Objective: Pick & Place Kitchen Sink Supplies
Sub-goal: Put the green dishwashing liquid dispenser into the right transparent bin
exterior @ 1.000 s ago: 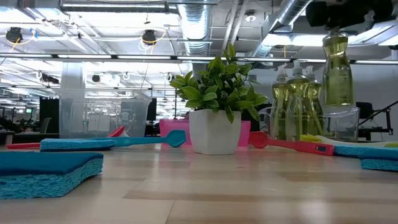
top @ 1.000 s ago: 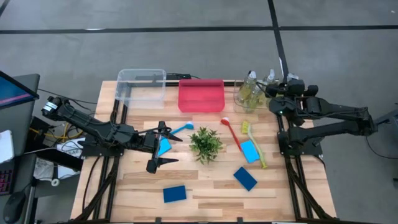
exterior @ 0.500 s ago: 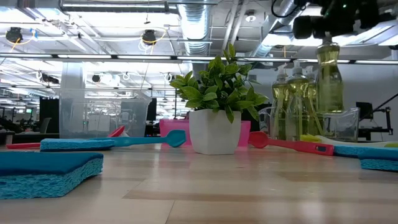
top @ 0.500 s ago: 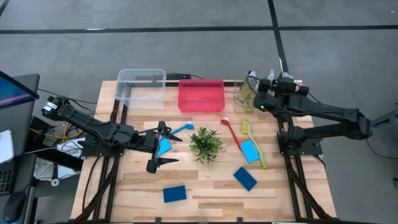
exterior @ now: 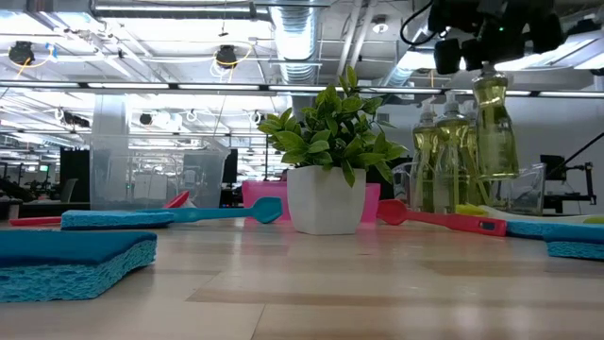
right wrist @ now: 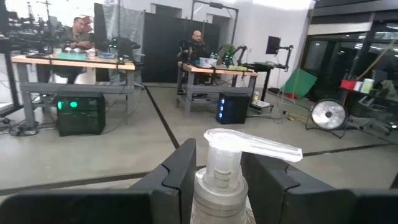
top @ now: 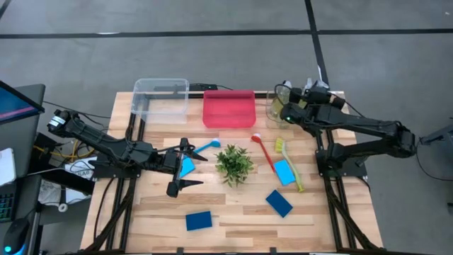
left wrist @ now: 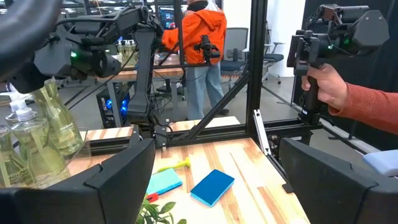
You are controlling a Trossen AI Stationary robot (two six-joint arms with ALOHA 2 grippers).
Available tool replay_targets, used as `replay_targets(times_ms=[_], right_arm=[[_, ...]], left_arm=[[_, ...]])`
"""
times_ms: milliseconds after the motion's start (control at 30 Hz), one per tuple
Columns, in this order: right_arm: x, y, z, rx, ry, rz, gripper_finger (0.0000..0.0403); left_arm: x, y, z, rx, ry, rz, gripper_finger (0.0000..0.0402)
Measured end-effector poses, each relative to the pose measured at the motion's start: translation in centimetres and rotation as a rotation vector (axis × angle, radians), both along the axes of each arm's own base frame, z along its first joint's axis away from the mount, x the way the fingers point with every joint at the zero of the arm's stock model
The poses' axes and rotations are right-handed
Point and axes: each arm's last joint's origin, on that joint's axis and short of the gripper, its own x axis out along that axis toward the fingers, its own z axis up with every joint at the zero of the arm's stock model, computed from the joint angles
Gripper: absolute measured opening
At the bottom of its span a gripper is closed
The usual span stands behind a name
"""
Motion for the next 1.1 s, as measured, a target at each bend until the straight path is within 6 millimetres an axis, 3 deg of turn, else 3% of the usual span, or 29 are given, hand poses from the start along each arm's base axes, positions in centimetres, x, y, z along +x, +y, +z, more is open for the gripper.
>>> replay_targets(times_ms=[1100], right_arm=[[-1.6,-2.3,-0.1,-0.004,-0.03,-0.166,0.0103]], left_arm=[[0.0,0.0,0.0,0.0,0.0,0.0,0.0346]])
